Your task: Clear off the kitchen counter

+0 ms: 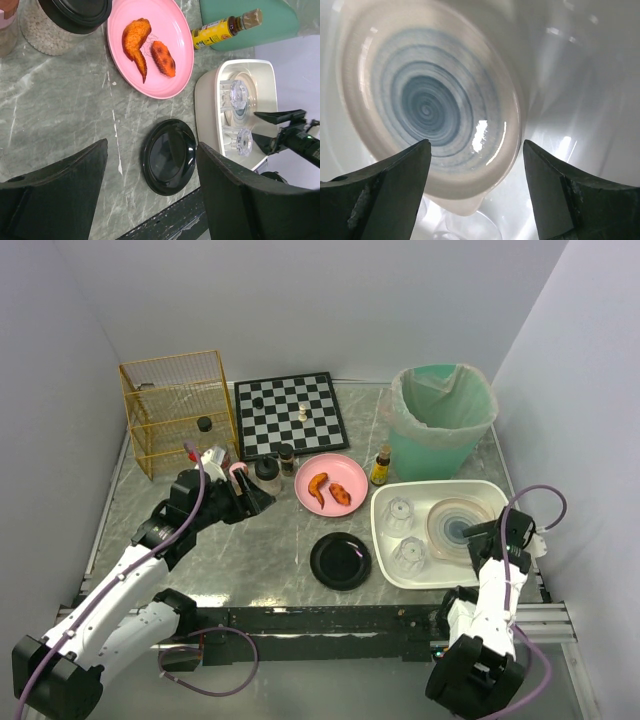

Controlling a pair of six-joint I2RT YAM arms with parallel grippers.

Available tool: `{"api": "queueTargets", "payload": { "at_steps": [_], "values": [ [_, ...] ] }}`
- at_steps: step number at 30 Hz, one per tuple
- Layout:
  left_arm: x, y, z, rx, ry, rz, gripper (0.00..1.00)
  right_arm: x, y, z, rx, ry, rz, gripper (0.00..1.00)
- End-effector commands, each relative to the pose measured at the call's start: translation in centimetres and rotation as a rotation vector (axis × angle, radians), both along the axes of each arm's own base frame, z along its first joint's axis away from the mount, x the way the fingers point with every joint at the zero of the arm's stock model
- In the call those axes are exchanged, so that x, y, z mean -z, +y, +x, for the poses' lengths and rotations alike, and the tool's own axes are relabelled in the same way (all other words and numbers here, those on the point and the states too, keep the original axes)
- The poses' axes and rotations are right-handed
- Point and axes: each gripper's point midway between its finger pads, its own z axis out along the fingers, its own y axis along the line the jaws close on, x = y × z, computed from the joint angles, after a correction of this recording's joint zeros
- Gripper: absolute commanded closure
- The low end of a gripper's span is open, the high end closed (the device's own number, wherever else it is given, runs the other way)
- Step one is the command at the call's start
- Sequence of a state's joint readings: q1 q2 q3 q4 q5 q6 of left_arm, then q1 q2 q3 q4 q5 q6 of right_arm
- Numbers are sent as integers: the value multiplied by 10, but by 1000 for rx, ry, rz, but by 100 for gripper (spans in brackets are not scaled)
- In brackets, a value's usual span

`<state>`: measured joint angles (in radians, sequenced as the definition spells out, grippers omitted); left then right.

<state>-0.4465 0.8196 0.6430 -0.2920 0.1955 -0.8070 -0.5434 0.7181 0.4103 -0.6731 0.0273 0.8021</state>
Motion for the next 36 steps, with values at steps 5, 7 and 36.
{"api": "queueTargets", "payload": {
  "at_steps": [5,7,36],
  "values": [
    [-4,-3,7,14,-25,14,21,-55,-26,-5,60,-33,-163,18],
    [1,-3,7,21,-10,28,19,-66,-28,-5,57,-49,-185,18],
    [126,-92,61,-159,138,56,26,-248,45,20,-363,-555,-271,27]
  ]
}}
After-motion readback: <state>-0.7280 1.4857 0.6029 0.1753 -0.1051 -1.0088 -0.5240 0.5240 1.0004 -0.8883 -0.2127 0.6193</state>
